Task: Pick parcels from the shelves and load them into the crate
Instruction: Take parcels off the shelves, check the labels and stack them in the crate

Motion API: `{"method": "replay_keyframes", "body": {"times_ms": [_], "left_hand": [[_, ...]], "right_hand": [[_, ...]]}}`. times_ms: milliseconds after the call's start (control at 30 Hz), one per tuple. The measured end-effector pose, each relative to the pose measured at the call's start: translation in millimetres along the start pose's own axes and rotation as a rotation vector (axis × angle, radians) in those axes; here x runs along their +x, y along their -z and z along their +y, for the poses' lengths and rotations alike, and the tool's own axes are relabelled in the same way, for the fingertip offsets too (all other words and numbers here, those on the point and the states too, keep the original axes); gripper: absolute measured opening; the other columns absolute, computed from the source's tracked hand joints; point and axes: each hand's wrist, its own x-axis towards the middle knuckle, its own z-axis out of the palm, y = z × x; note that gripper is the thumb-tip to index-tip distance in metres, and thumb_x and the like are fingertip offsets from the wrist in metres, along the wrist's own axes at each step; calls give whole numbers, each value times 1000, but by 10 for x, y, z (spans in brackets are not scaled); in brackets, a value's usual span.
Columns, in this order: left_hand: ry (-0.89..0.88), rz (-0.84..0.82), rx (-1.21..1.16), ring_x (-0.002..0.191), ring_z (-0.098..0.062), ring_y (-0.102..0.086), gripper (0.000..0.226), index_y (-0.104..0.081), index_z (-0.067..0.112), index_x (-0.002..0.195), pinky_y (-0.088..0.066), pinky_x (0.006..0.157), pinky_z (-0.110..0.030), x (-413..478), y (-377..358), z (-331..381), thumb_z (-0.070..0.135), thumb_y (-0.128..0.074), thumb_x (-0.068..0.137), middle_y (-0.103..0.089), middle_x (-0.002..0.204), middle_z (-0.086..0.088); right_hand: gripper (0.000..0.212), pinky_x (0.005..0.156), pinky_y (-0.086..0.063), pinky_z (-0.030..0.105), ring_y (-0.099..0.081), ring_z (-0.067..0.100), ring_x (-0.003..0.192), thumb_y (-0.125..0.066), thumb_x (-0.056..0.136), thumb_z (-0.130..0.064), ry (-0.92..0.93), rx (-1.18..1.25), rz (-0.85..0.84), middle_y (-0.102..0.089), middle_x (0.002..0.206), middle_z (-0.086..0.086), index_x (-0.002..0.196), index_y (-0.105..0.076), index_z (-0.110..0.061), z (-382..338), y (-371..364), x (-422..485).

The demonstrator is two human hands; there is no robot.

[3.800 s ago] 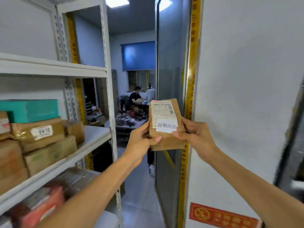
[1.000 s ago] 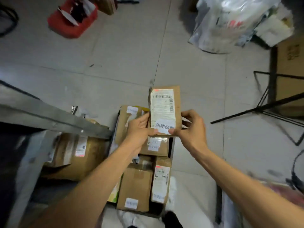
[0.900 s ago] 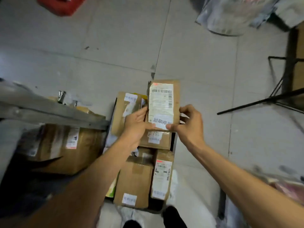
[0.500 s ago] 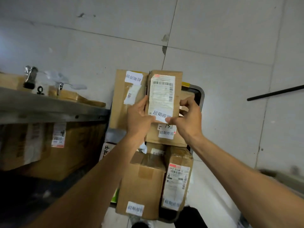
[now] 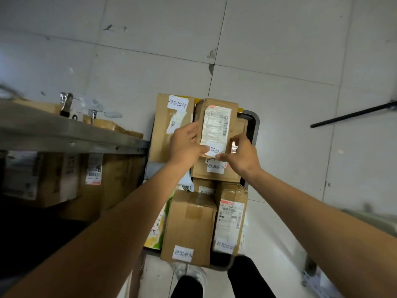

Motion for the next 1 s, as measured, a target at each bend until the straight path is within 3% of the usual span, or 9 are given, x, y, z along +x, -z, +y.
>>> {"method": "replay_keyframes", "body": {"times_ms": [100, 167, 267, 467, 533, 567, 667, 767, 1000], "left_hand": [[-54, -19, 159, 120, -11, -53, 81, -50, 6, 137, -42, 70, 1, -191, 42, 287, -19, -75, 64, -58, 134, -6], [-103, -42, 317, 118, -10, -54, 82, -51, 8, 138, -41, 75, 0, -397, 104, 544, -15, -78, 64, -59, 134, -5], [-185, -109, 575, 117, -14, -58, 78, -54, 12, 136, -43, 90, -15, -822, 246, 1047, -7, -81, 65, -62, 130, -4], [-425, -118, 950, 119, -19, -57, 67, -56, 12, 133, -45, 104, -33, -1944, 464, 2531, 3, -80, 72, -62, 130, -6], [-467, -133, 1040, 119, -21, -57, 66, -57, 12, 132, -46, 103, -36, -2359, 494, 3042, 7, -81, 71, -62, 129, -6], [-476, -139, 1074, 118, -22, -57, 65, -57, 12, 132, -46, 101, -36, -2578, 505, 3269, 10, -81, 71, -62, 129, -6], [-534, -82, 1122, 113, -22, -60, 62, -60, 12, 129, -49, 96, -35, -3289, 556, 3828, 17, -82, 72, -65, 124, -6], [-607, 52, 1090, 102, -21, -64, 54, -65, 13, 122, -53, 89, -37, -4043, 642, 4200, 19, -83, 71, -70, 112, -5], [-536, 276, 1086, 102, -17, -61, 53, -67, 19, 120, -52, 91, -37, -5723, 1017, 4329, 29, -83, 71, -69, 111, 1]], "right_hand": [[73, 76, -41, 26, -55, 27, 116, -85, 71, -21, 33, -105, -14, -56, 129, 7, 130, -44, -8, -210, 238, -275], [75, 81, -45, 30, -56, 28, 115, -86, 70, -21, 62, -168, -36, -57, 128, 9, 130, -44, -9, -403, 475, -520], [73, 87, -49, 36, -58, 28, 113, -87, 68, -23, 141, -319, -94, -60, 124, 8, 128, -47, -11, -795, 969, -1021], [78, 93, -46, 36, -50, 29, 121, -86, 70, -30, 244, -663, -117, -54, 133, 10, 133, -45, -10, -1702, 2152, -2281], [83, 84, -51, 39, -51, 31, 121, -86, 69, -33, 272, -720, -99, -52, 134, 10, 136, -43, -11, -1994, 2561, -2692], [84, 79, -53, 40, -51, 32, 120, -86, 68, -34, 283, -744, -86, -52, 134, 10, 137, -42, -12, -2131, 2757, -2896], [86, 94, -49, 44, -52, 32, 118, -86, 67, -35, 343, -832, -46, -52, 133, 12, 137, -42, -11, -2509, 3256, -3484], [77, 93, -50, 42, -54, 32, 115, -82, 70, -36, 433, -878, -18, -54, 129, 13, 134, -47, -10, -2801, 3557, -4107], [73, 91, -51, 46, -57, 32, 106, -74, 70, -45, 808, -945, -36, -58, 121, 14, 130, -50, -10, -3189, 3556, -5665]]}}
